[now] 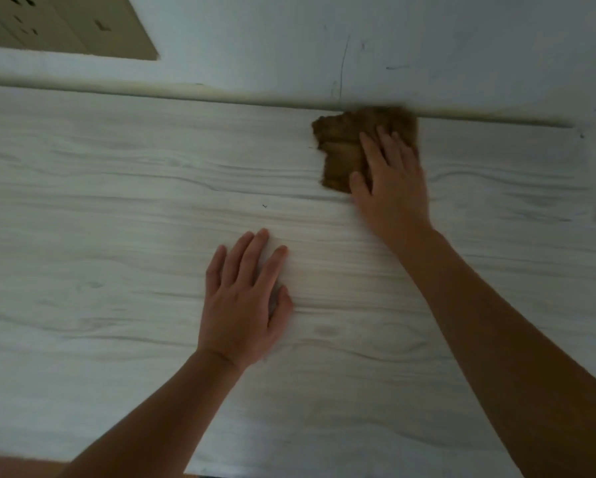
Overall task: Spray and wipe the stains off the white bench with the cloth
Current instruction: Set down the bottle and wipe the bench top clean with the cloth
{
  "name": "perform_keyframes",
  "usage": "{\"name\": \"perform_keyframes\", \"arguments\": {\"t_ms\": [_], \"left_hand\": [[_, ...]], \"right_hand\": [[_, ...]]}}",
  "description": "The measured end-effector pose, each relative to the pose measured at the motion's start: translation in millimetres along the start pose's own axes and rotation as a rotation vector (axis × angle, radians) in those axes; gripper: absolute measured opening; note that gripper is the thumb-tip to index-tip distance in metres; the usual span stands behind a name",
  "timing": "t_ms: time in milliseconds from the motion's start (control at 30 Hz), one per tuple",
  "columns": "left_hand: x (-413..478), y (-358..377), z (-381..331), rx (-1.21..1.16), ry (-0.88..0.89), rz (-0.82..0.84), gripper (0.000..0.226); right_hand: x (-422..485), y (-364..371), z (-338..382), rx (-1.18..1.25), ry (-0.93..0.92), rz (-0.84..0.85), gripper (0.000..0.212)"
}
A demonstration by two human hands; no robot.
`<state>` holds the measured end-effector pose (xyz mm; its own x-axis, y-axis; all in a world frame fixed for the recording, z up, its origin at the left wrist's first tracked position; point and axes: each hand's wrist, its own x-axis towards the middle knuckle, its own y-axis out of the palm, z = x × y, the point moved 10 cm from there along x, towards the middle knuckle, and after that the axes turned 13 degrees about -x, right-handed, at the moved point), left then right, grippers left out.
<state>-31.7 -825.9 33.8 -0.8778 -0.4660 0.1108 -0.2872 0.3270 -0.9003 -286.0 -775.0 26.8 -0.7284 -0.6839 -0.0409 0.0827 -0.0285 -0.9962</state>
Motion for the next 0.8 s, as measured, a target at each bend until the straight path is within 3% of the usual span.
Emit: {"name": "perform_keyframes", "arguments": {"t_ms": [133,267,367,500,600,800], "left_hand": [[0,0,2,-0.015,-0.011,-0.004,0.056],[1,1,2,-0.018,-0.02,-0.002,0.056],[0,2,2,-0.006,-0.025,0.016,0.056],[0,3,3,0.022,-0.041,0.043,0.059],[1,4,3,0.029,-0.045,0.052,0.058],[0,2,3,-0.003,-0.033,0.022,0.056]], "right_hand": [[-35,-3,-37,-0.013,0.122,0.011,0.062],[-29,1,-14,-0.022,0.199,0.01,0.063],[-13,-2,44,0.013,0.043,-0.046,0.063],[-23,8,132,0.033,-0.327,-0.022,0.059],[-43,9,140,0.05,-0.51,-0.035,0.058],[-60,5,39,-0.006,-0.376,-0.019,0.058]]}}
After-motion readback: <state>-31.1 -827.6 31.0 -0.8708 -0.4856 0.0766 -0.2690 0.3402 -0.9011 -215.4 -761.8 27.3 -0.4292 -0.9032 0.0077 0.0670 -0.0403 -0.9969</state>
